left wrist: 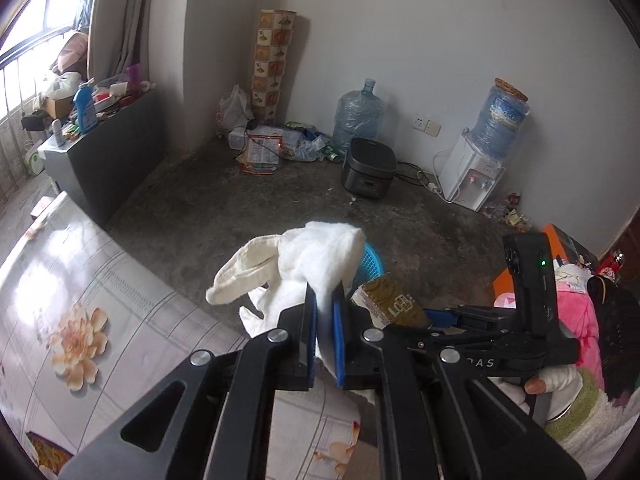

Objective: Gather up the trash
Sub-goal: 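Lift and carry the cloth in the left tool and tissue pack in the right tool to the wastebasket, then open both tools over the wastebasket to drop cloth and tissue pack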

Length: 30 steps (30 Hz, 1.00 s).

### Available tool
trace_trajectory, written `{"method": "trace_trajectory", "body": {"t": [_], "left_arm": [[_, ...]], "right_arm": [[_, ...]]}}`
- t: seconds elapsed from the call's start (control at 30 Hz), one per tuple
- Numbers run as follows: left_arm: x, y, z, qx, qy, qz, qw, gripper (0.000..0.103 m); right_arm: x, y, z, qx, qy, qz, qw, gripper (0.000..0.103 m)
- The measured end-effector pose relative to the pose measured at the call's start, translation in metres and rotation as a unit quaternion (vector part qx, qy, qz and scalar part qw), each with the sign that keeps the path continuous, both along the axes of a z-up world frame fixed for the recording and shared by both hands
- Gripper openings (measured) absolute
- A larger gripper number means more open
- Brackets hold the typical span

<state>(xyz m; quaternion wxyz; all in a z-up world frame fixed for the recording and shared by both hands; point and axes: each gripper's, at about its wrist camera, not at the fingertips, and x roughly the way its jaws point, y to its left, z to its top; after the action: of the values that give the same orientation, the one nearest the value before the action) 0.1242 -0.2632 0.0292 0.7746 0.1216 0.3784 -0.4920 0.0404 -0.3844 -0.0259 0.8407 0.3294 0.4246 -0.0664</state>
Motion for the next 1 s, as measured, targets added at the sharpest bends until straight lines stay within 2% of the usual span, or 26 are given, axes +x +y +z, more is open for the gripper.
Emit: {"method": "trace_trajectory", "body": {"t": [0.17, 0.27, 0.4, 0.57, 0.63, 0.7, 0.77, 0.83, 0.87, 0.93, 1.0], "left_arm": [[0.008, -0.065, 0.008, -0.019, 0.025, -0.056, 0.9979, 0.006], [0.019, -0.106, -0.002, -0.024, 0.068, -0.084, 0.9939, 0.007], [0.043, -0.160, -0.031, -0.016, 0.134, -0.104, 0.9853, 0.007], [0.072, -0.222, -0.082, 0.007, 0.201, -0.113, 0.9731, 0.007], [0.080, -0.242, -0.102, 0.018, 0.217, -0.114, 0.9692, 0.007], [0.083, -0.261, -0.121, 0.032, 0.217, -0.125, 0.9676, 0.007], [0.083, -0.276, -0.143, 0.059, 0.213, -0.143, 0.9646, 0.017], [0.089, -0.285, -0.168, 0.084, 0.214, -0.128, 0.9649, 0.041], [0.093, -0.286, -0.176, 0.085, 0.216, -0.117, 0.9655, 0.044], [0.101, -0.283, -0.184, 0.084, 0.218, -0.082, 0.9688, 0.048], [0.106, -0.273, -0.182, 0.072, 0.232, -0.073, 0.9673, 0.050]], "right_arm": [[-0.021, -0.051, -0.006, 0.005, 0.015, -0.095, 0.995, 0.051], [-0.026, -0.076, -0.015, 0.013, 0.027, -0.139, 0.990, 0.051], [-0.020, -0.102, -0.032, 0.021, 0.045, -0.173, 0.984, 0.051], [-0.005, -0.133, -0.063, 0.051, 0.066, -0.201, 0.976, 0.051], [0.001, -0.145, -0.078, 0.066, 0.072, -0.212, 0.972, 0.051], [0.009, -0.157, -0.094, 0.084, 0.074, -0.215, 0.970, 0.052], [0.016, -0.172, -0.113, 0.100, 0.074, -0.225, 0.966, 0.055], [0.024, -0.185, -0.137, 0.107, 0.077, -0.234, 0.963, 0.067], [0.028, -0.191, -0.151, 0.109, 0.084, -0.235, 0.962, 0.072], [0.032, -0.195, -0.175, 0.102, 0.130, -0.247, 0.955, 0.072], [0.028, -0.194, -0.185, 0.107, 0.146, -0.262, 0.948, 0.072]]}}
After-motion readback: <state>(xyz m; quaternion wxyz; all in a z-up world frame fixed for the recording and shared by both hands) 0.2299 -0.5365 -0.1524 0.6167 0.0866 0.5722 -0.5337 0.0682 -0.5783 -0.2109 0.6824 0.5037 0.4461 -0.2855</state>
